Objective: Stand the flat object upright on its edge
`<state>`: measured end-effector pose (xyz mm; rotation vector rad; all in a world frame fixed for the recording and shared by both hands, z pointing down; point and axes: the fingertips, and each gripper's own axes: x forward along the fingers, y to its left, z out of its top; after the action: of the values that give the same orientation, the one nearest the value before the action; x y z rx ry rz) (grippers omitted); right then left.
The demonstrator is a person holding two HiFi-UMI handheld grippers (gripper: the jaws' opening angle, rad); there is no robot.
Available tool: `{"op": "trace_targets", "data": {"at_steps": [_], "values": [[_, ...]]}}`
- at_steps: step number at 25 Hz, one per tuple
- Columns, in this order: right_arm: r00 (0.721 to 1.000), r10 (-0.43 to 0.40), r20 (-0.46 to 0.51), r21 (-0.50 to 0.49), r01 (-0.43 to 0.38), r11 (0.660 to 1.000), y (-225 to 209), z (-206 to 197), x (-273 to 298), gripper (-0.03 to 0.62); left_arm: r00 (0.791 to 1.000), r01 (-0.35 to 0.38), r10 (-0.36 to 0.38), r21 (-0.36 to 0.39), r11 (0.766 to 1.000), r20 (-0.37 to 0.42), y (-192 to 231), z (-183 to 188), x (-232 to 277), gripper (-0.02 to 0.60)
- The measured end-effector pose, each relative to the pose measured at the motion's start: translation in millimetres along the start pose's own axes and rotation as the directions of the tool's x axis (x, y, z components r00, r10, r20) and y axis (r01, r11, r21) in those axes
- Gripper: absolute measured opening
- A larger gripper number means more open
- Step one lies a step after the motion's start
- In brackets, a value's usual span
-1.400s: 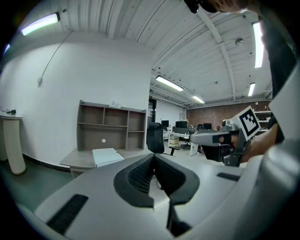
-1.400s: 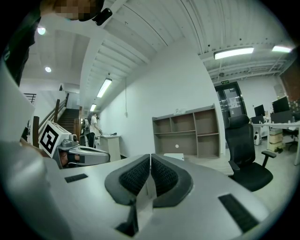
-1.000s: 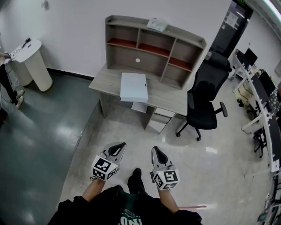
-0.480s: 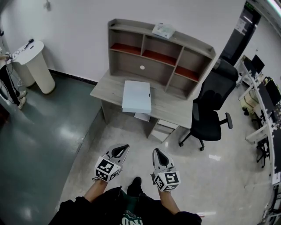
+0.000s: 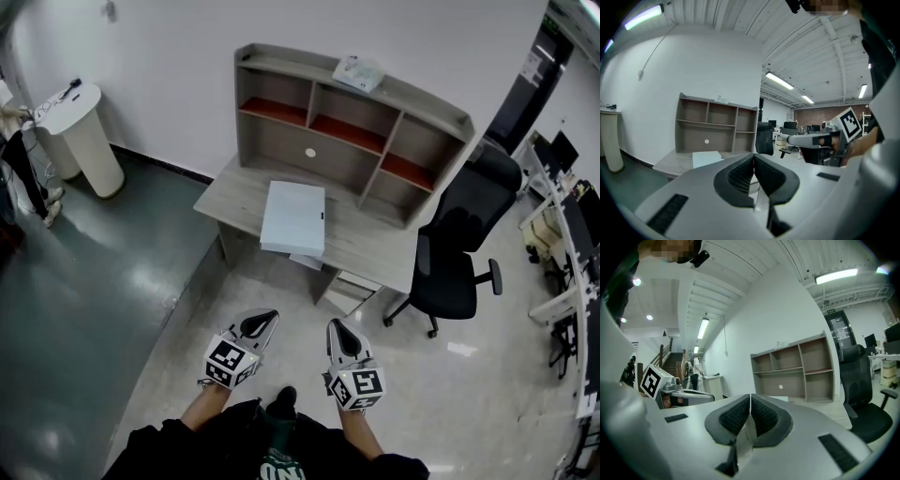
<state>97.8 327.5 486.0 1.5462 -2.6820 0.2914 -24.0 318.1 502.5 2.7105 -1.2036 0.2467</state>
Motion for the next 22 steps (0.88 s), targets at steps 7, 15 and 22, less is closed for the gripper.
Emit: {"op": "trace_targets", "data": {"at_steps": [7, 15, 22], "values": [[0.999, 0.038, -0.008, 0.006, -0.038, 0.999, -23.1, 0.7, 9.6, 0.035, 0.999, -0.032, 0.032, -0.014, 0.999, 0.007, -1.4, 4.4, 24.7, 0.012], [0.998, 0.064, 0.001, 0.026, -0.064, 0.998, -34.3, 5.6, 26.7, 0.035, 0.998, -0.058, 0.058, -0.008, 0.998, -0.005, 9.7, 10.5, 35.3, 0.012], [0.998, 0.07, -0.005, 0.026, -0.07, 0.997, -41.0, 8.0, 62.3, 0.035, 0.998, -0.064, 0.064, -0.019, 0.998, 0.004, 41.9, 15.4, 53.0, 0.012]]}}
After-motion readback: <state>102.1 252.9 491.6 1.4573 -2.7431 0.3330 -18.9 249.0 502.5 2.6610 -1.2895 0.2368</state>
